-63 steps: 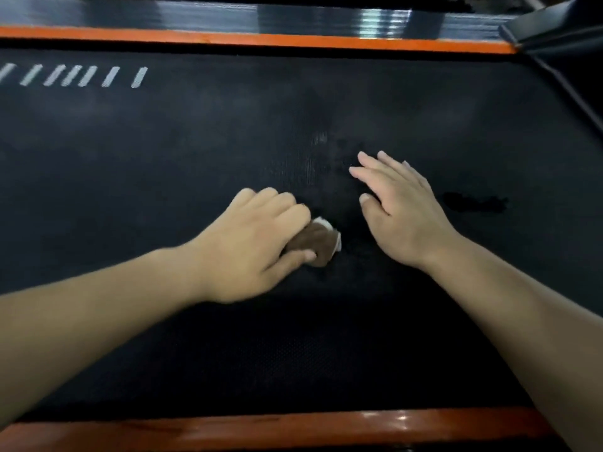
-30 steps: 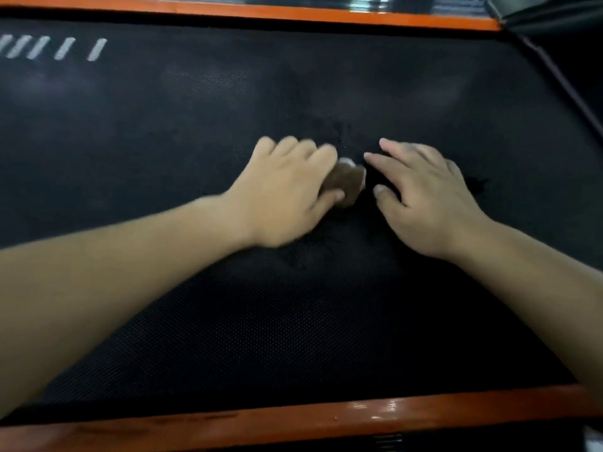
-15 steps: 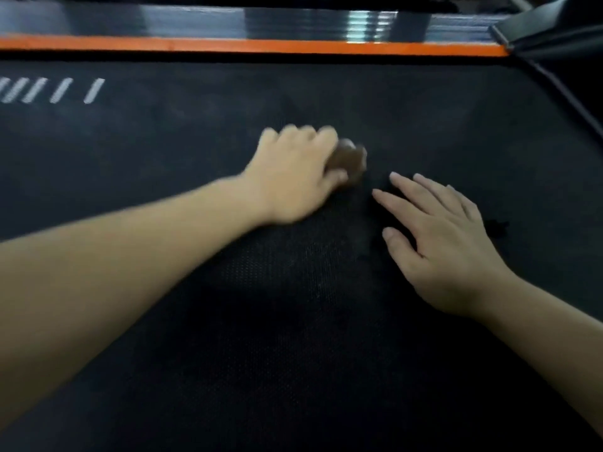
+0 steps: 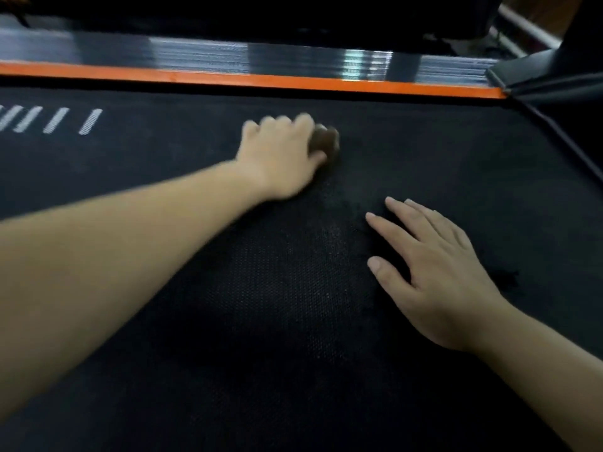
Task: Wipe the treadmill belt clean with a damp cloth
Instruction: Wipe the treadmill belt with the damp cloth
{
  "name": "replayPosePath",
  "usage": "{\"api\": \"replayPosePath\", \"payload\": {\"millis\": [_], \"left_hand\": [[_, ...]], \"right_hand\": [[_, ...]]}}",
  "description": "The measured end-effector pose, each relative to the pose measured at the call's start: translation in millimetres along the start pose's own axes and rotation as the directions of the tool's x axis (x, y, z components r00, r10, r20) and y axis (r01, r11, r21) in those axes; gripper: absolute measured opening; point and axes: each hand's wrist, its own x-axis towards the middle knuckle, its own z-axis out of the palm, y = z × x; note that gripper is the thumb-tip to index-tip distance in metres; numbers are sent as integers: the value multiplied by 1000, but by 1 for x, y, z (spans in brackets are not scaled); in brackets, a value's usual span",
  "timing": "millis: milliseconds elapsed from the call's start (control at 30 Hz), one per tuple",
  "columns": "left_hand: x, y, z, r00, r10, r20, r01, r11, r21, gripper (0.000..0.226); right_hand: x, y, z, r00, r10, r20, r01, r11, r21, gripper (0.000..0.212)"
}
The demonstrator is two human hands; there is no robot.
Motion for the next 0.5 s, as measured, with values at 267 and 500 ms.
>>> {"api": "replayPosePath", "payload": {"millis": [267, 500], "left_hand": [[28, -12, 6, 990, -139, -5, 136, 978, -158, 40], [60, -25, 4, 998, -54, 9, 55, 998, -20, 45]], "right_hand": [[0, 2, 2, 999, -25, -33, 25, 1000, -19, 65], [-1, 2, 1, 998, -34, -47, 33, 999, -17, 64]]}}
